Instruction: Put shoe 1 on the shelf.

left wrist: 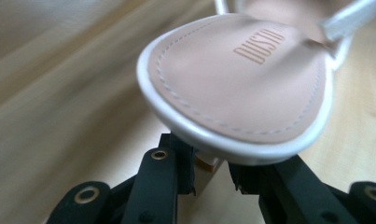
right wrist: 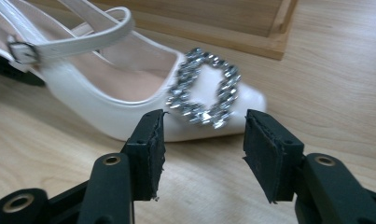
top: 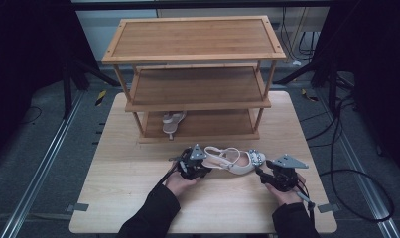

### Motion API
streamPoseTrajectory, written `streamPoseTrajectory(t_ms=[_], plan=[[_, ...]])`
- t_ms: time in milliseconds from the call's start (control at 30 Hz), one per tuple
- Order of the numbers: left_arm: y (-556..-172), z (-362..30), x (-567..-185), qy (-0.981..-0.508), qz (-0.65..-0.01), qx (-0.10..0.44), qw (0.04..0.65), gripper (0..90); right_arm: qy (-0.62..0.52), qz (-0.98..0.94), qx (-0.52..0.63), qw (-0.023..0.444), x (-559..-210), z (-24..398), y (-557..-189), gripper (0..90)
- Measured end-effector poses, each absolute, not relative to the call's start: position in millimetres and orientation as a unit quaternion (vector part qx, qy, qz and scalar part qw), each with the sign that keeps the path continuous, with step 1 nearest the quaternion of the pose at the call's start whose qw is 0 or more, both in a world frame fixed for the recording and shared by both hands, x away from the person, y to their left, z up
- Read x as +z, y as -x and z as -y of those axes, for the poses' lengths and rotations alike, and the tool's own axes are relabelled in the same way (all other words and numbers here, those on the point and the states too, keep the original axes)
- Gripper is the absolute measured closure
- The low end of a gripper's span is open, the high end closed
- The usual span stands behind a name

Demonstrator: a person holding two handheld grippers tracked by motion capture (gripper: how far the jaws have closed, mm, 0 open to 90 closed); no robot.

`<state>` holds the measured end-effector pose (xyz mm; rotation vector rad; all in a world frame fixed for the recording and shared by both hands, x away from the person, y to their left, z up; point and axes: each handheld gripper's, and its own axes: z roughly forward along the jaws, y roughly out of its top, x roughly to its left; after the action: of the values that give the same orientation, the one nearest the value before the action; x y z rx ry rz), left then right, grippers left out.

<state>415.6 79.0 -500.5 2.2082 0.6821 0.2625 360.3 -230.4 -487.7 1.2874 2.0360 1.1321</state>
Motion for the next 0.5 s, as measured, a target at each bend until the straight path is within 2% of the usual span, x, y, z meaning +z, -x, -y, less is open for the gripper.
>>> streamPoseTrajectory(t_ms=[300, 500], plan=[[-375.6, -68.7, -498.1, -0.874, -0.26, 0.109, 0.396, 76.1, -0.472, -0.741, 0.418, 0.232, -488.9, 232.7, -354.1, 47.9], [-367.9, -69.7, -498.9, -0.866, -0.268, 0.102, 0.41, 75.6, -0.475, -0.741, 0.412, 0.236, -490.1, 231.6, -356.3, 47.6]])
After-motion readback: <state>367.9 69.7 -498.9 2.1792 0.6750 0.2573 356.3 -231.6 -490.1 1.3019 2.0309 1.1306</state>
